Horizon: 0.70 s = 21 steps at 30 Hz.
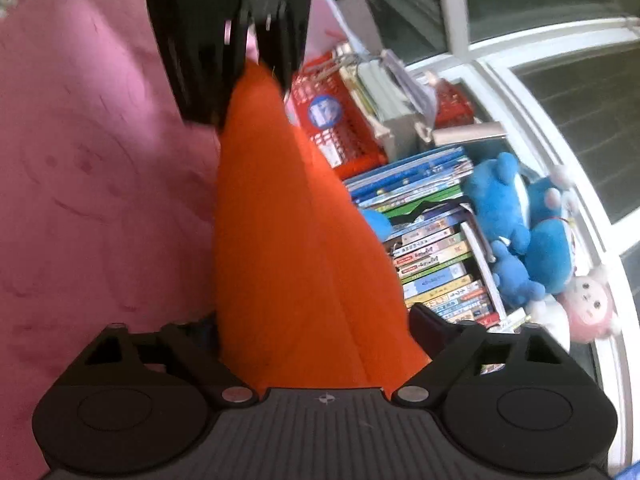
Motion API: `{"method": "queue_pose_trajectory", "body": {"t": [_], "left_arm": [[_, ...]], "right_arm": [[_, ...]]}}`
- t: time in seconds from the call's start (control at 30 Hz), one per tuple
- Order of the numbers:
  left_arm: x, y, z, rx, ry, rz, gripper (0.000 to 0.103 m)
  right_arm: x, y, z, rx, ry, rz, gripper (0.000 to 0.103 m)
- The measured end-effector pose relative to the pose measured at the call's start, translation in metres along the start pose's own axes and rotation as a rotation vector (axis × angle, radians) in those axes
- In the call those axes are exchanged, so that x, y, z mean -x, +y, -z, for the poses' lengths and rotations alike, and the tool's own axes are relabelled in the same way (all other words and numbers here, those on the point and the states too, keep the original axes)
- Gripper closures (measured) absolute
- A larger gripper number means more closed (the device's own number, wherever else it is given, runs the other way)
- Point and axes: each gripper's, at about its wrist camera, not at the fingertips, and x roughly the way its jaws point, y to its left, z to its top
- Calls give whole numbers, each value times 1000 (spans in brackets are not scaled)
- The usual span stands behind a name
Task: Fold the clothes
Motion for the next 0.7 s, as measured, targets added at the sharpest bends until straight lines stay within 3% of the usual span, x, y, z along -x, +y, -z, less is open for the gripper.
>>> {"method": "queue_pose_trajectory", "body": {"t": [0.03, 0.13, 0.27, 0.57, 0.7], "left_arm": [[2, 2, 0, 9, -8, 6, 81], [5, -1, -1, -14, -18, 4, 80], [13, -31, -7, -143, -12, -93, 74], [23, -82, -25, -411, -55, -176, 60], [23, -109, -29, -551, -115, -136, 34]], "right_arm": [[-9, -3, 4, -8, 28, 4, 43], [-19, -1, 19, 14, 71, 28, 52], [-17, 0, 24, 14, 77, 45, 66], [-14, -3, 20, -41, 71, 54, 71], [-10, -2, 19, -53, 64, 57, 72]]}}
